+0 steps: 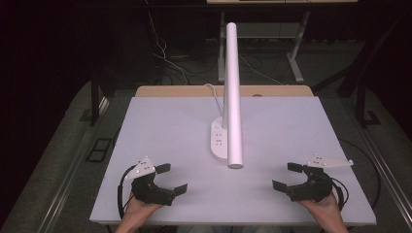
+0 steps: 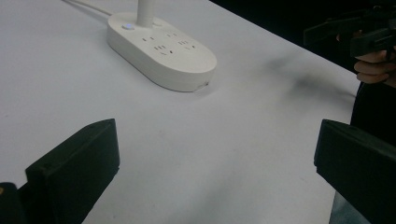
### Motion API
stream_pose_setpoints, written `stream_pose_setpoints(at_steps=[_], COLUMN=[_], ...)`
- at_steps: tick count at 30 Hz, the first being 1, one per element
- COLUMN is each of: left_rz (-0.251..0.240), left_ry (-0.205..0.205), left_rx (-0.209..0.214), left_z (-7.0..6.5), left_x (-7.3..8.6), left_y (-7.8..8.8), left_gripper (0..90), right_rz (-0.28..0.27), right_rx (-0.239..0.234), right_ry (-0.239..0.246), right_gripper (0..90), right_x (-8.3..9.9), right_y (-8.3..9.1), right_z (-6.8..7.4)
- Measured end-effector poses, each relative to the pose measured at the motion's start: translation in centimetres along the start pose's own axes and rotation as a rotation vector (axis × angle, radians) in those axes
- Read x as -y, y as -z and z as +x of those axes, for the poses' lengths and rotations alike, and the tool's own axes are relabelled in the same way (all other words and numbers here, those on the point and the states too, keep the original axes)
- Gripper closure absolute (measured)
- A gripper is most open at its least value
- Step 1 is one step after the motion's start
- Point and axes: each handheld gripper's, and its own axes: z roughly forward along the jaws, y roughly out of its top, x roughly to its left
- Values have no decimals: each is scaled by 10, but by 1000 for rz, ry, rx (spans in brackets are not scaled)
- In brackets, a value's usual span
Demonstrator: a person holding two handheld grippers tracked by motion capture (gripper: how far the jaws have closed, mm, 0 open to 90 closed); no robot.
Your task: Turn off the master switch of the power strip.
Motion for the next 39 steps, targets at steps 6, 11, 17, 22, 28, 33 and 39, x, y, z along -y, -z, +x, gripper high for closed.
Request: stream_pose_setpoints(at_steps=[6, 11, 17, 22, 28, 33, 39], left_rz=[-1, 3, 7, 8, 17, 32, 37], left_ry=[3, 2, 8, 11, 27, 16, 3], left_rx=[0, 2, 10, 9, 8, 8, 5], left_z=[0, 0, 0, 1, 1, 0, -1], left_x=[0, 0, -1, -2, -3, -7, -13], left_y=[1, 1, 1, 2, 4, 3, 3], left_gripper=[0, 0, 0, 0, 0, 0, 0], right_rz=[16, 34, 48, 53, 59, 67, 74], right_rx=[-5, -11, -7, -5, -1, 0, -1], right_ry=[6, 10, 18, 14, 15, 16, 21], right_gripper=[2, 2, 2, 2, 2, 2, 2], right_x=[0, 0, 0, 0, 0, 1, 2], right_y=[-1, -1, -2, -3, -2, -3, -5], right_z=[0, 1, 1, 2, 1, 0, -1])
